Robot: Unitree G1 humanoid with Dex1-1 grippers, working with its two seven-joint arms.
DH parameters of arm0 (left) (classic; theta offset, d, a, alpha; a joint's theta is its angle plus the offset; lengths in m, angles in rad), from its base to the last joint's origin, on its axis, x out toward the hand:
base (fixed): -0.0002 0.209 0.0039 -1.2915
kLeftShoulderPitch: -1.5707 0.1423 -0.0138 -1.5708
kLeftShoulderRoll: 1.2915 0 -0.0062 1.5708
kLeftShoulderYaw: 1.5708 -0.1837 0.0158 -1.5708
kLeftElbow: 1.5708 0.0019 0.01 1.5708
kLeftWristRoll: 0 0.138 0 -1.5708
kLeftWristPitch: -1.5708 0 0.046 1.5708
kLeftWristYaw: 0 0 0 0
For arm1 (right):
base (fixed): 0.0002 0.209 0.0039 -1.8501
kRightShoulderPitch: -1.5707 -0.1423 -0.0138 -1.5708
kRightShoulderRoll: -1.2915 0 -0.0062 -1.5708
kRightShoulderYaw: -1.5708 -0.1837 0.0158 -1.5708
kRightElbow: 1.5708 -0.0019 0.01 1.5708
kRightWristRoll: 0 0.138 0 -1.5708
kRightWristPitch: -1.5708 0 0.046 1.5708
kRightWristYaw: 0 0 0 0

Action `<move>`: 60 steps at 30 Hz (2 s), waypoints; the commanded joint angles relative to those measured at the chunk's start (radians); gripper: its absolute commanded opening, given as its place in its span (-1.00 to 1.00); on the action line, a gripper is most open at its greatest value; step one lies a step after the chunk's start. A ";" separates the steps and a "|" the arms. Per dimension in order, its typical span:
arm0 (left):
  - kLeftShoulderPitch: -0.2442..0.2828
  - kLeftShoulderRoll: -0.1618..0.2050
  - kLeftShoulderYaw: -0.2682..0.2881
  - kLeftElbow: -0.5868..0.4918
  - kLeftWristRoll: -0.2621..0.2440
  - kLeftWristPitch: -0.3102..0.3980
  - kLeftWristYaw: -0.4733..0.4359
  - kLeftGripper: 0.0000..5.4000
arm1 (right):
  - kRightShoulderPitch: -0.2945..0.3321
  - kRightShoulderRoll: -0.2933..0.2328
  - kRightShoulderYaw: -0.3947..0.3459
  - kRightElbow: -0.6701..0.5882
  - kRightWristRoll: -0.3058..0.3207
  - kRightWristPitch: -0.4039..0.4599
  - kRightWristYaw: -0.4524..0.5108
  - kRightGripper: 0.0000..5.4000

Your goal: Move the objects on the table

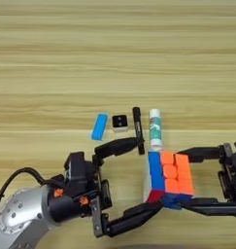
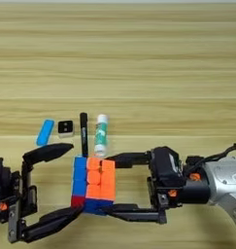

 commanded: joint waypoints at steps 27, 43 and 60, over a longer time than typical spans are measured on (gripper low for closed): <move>0.006 0.040 -0.032 -0.029 -0.005 0.018 -0.044 0.40 | -0.023 -0.011 0.013 -0.067 0.040 0.054 -0.028 0.24; 0.018 0.038 -0.014 -0.026 -0.011 0.011 -0.042 0.23 | -0.023 -0.003 0.025 -0.044 0.030 0.046 -0.030 0.24; 0.026 0.019 0.008 0.001 -0.007 -0.003 -0.032 0.22 | -0.066 0.026 0.018 -0.027 0.088 0.079 -0.098 0.97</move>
